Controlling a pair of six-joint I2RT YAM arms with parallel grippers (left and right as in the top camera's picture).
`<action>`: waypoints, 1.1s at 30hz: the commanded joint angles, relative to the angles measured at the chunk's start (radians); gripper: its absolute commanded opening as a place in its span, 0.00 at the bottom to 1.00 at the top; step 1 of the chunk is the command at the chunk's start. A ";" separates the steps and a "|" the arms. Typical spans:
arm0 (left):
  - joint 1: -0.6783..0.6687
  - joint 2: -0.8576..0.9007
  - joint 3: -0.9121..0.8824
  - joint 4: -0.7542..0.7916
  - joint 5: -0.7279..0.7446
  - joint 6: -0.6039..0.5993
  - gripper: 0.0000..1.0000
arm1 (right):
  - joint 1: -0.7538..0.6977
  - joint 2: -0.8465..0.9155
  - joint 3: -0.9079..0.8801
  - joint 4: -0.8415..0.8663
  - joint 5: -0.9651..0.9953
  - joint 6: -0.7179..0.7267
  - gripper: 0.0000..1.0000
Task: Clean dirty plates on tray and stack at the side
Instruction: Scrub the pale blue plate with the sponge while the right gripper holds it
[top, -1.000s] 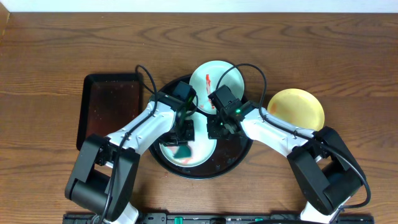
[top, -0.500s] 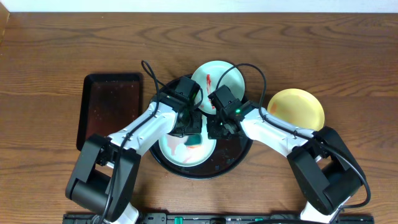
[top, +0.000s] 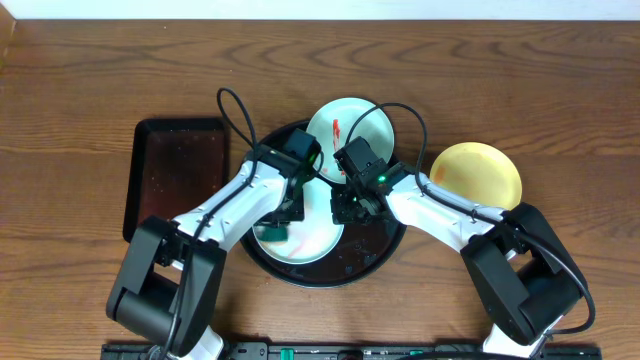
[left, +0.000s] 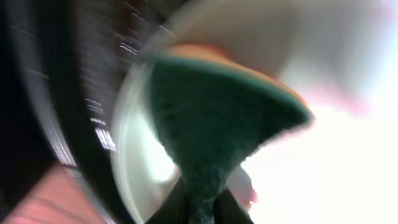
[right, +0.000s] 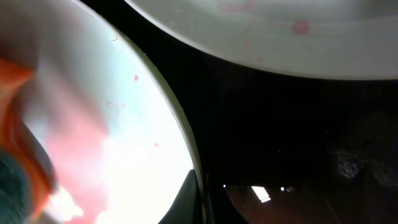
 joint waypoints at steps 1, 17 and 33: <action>0.011 0.010 0.019 -0.008 0.335 0.072 0.08 | -0.006 0.021 0.004 -0.010 0.047 0.006 0.01; 0.011 0.010 0.019 0.175 0.130 0.002 0.07 | -0.005 0.021 0.004 -0.010 0.047 0.006 0.01; 0.011 0.002 0.041 -0.077 -0.078 -0.072 0.07 | -0.005 0.021 0.004 -0.010 0.048 0.005 0.01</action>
